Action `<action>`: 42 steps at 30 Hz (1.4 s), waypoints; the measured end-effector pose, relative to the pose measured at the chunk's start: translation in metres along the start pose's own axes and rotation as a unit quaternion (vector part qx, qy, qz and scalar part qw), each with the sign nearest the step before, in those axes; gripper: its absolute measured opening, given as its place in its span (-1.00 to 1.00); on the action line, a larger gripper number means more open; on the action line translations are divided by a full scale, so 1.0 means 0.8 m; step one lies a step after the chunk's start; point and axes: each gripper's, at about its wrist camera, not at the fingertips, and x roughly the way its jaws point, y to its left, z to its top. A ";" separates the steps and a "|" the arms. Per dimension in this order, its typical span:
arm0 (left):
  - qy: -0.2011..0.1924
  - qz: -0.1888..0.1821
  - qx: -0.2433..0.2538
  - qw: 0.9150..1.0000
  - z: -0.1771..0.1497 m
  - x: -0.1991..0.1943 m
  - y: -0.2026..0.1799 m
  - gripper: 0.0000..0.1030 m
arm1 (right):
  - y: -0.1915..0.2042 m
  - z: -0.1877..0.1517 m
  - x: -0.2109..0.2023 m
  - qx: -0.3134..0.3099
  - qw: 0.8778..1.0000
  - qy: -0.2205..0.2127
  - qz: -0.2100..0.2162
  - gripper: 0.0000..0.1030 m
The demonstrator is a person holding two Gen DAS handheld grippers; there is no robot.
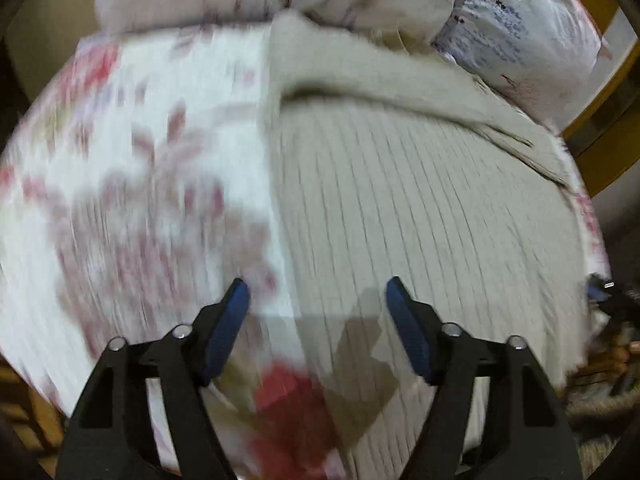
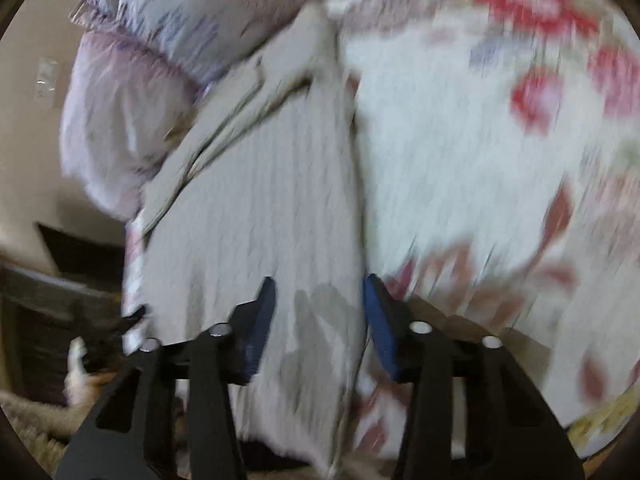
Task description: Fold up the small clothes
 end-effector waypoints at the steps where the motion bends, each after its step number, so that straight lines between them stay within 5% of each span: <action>1: 0.009 -0.032 -0.011 0.999 -0.015 -0.005 0.001 0.23 | -0.003 -0.013 0.003 0.011 0.999 0.022 0.024 -0.43; 5: 0.031 -0.090 -0.040 0.995 -0.059 -0.021 -0.004 0.04 | -0.005 -0.058 0.012 0.031 0.994 0.074 0.071 -0.81; 8: 0.048 -0.099 -0.038 0.993 -0.077 -0.022 -0.021 -0.04 | -0.001 -0.070 0.014 0.037 0.992 0.085 0.086 -0.83; 11: 0.080 -0.113 -0.043 0.989 -0.073 -0.010 -0.029 -0.82 | 0.011 -0.056 0.014 0.023 0.993 0.074 0.090 -0.84; 14: 0.079 -0.148 -0.057 0.984 -0.051 -0.004 -0.028 -0.83 | 0.028 -0.024 0.006 0.002 0.993 0.040 0.110 -0.85; 17: 0.019 -0.177 -0.060 0.982 0.017 -0.010 -0.020 -0.84 | 0.051 0.037 -0.011 -0.009 0.988 -0.030 0.152 -0.85; 21: -0.088 -0.166 -0.062 0.980 0.140 -0.014 0.004 -0.84 | 0.078 0.138 -0.012 -0.010 0.975 -0.114 0.188 -0.85; 24: -0.152 -0.129 -0.043 0.979 0.237 0.008 -0.001 -0.75 | 0.095 0.217 0.010 0.003 0.971 -0.174 0.163 -0.82; 25: -0.153 -0.114 -0.046 0.981 0.263 0.021 -0.001 -0.54 | 0.098 0.243 0.025 0.016 0.973 -0.183 0.143 -0.54; 26: -0.149 -0.098 -0.051 0.983 0.277 0.030 0.001 -0.28 | 0.100 0.263 0.041 0.033 0.976 -0.179 0.121 0.24; 27: -0.142 -0.072 -0.066 0.985 0.291 0.041 0.008 0.23 | 0.100 0.275 0.053 0.050 0.980 -0.167 0.100 0.60; 28: -0.140 -0.062 -0.076 0.985 0.291 0.043 0.014 0.41 | 0.099 0.280 0.061 0.071 0.981 -0.158 0.084 0.70; 30: -0.128 -0.068 -0.085 0.986 0.283 0.046 0.033 0.48 | 0.097 0.269 0.059 0.073 0.980 -0.159 0.099 0.70; 32: -0.099 -0.064 -0.086 0.989 0.273 0.059 0.050 0.52 | 0.093 0.250 0.052 0.035 0.984 -0.162 0.063 0.71; 36: -0.043 -0.091 -0.116 0.988 0.248 0.095 0.072 0.47 | 0.063 0.238 0.058 0.063 0.986 -0.142 0.066 0.71; 39: -0.035 -0.089 -0.122 0.988 0.234 0.115 0.067 0.31 | 0.052 0.227 0.060 0.062 0.986 -0.136 0.071 0.71; 40: -0.042 -0.093 -0.118 0.988 0.230 0.118 0.063 -0.01 | 0.057 0.226 0.065 0.058 0.987 -0.134 0.071 0.71; 41: -0.047 -0.091 -0.122 0.987 0.228 0.126 0.058 -0.03 | 0.058 0.224 0.067 0.053 0.987 -0.132 0.074 0.71; 42: -0.044 -0.101 -0.127 0.986 0.228 0.127 0.056 -0.52 | 0.058 0.221 0.066 0.051 0.987 -0.129 0.075 0.71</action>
